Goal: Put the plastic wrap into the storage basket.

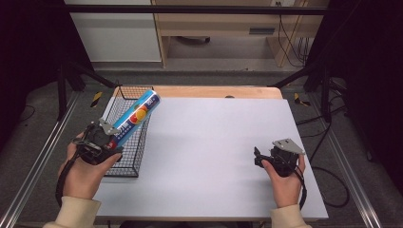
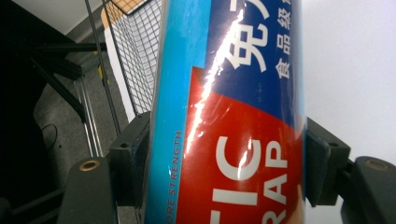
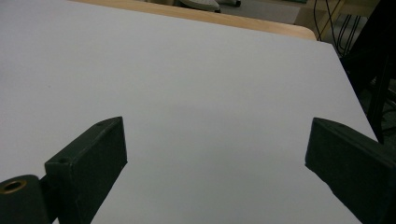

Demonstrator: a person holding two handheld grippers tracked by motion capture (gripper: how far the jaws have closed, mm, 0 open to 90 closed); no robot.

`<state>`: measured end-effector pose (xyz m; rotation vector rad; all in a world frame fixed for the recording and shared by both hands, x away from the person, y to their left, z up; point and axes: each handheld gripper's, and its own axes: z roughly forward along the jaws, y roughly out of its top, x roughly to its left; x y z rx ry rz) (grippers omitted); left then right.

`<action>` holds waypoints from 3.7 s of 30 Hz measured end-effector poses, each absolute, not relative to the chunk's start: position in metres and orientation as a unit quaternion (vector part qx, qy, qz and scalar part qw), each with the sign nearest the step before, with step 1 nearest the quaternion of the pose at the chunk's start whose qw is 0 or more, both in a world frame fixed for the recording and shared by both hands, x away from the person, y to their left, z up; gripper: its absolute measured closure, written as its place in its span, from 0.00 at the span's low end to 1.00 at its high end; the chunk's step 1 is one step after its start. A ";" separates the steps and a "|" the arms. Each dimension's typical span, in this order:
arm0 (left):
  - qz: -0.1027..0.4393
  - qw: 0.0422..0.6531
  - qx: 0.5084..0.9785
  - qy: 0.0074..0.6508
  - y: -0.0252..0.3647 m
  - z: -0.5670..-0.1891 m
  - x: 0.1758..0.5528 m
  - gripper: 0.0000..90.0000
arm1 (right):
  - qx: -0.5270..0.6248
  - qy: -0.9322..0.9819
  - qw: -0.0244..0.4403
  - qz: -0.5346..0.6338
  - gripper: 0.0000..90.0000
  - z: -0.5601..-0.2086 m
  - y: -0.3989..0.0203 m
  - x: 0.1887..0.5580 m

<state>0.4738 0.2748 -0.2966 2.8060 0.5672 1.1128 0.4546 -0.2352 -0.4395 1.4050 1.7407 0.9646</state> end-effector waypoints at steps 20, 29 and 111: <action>0.331 0.022 0.910 0.249 0.292 -0.315 0.486 0.35 | 0.536 0.675 0.341 0.375 0.07 -0.440 -0.233 0.455; 0.316 0.015 0.908 0.276 0.296 -0.324 0.491 0.35 | 0.533 0.677 0.339 0.377 0.07 -0.440 -0.231 0.455; 0.205 -0.002 0.787 0.582 0.270 -0.372 0.500 0.35 | 0.527 0.685 0.327 0.382 0.08 -0.441 -0.230 0.457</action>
